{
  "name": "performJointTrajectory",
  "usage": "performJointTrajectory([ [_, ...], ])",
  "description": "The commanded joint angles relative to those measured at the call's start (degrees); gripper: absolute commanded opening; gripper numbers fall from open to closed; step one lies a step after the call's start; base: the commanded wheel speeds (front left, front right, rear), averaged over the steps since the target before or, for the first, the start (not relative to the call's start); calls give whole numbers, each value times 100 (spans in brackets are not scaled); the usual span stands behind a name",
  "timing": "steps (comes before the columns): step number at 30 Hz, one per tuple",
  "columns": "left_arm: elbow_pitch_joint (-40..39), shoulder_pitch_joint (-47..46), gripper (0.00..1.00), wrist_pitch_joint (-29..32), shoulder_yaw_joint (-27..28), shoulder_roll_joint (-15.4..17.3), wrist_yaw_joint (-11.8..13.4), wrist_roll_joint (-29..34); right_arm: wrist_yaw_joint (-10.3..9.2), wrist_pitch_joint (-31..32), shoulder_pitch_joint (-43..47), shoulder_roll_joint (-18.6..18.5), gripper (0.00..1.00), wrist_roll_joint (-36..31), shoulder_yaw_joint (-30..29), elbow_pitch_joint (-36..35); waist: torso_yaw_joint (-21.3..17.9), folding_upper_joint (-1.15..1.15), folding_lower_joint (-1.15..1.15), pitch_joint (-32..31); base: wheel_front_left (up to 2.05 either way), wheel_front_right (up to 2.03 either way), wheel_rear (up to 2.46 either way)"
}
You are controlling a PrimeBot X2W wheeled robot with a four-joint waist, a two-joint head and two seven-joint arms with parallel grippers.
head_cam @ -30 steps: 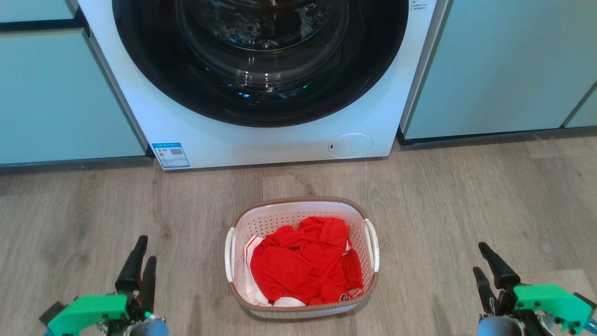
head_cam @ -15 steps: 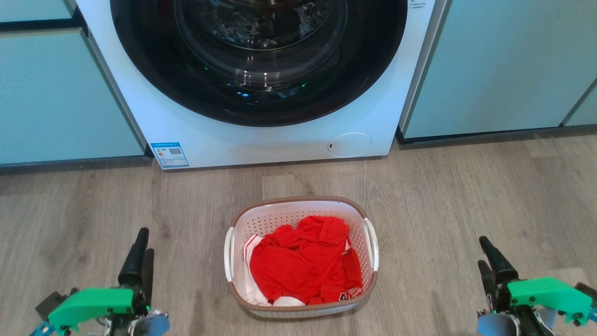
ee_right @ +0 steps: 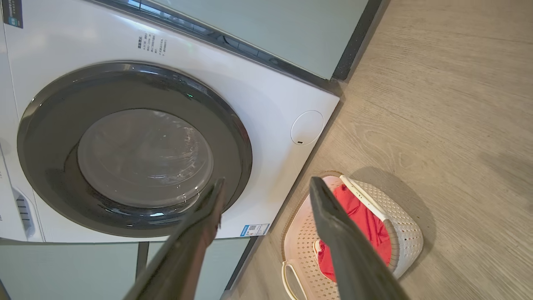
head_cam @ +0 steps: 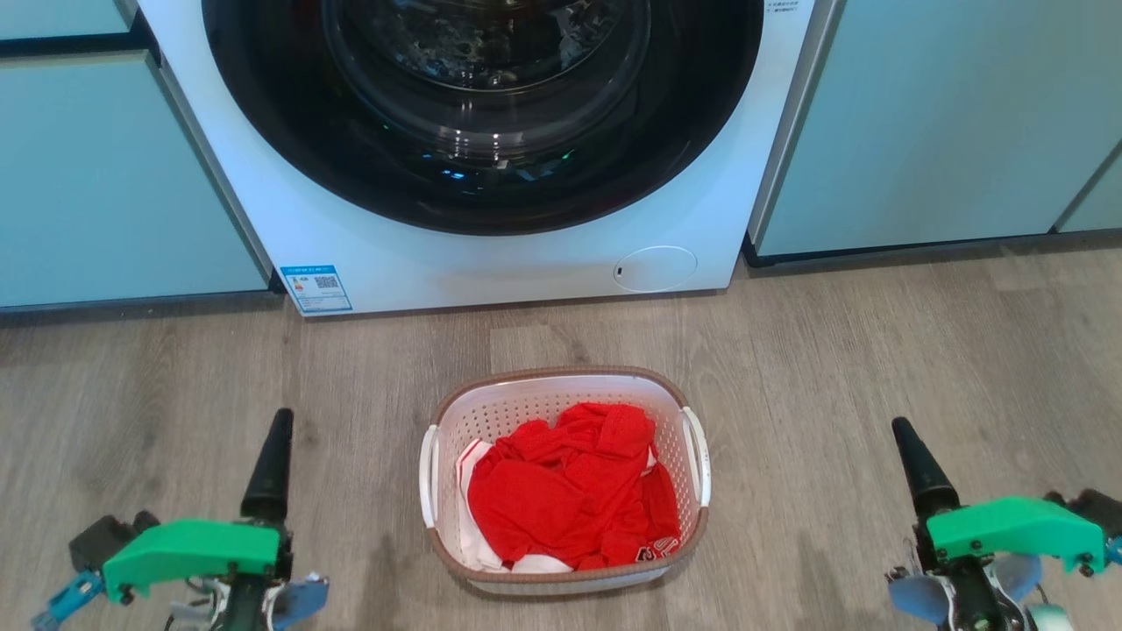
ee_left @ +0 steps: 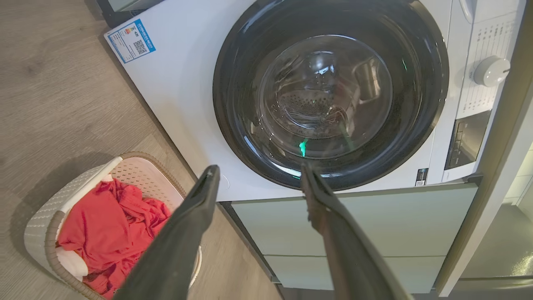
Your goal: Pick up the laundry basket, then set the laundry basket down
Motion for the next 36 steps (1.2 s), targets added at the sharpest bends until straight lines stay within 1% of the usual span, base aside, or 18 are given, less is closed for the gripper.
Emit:
performJointTrajectory([
  [1,-281,-303,100,-71,16,66,36,242,-3,-86,-314,-53,100,-230,76,-266,-3,0,0,4,0,0,0],
  [3,-308,-305,100,-88,-8,67,57,350,-3,-102,-317,-54,100,-328,94,-292,-5,0,0,6,0,0,0],
  [17,-577,-305,100,-324,-355,78,316,1978,-4,-337,-354,-64,100,-1623,349,-575,-31,0,0,24,0,0,0],
  [36,-746,-203,100,-643,-604,93,560,3550,-5,-656,-400,-79,100,-3110,656,-713,-82,0,0,24,0,0,0],
])
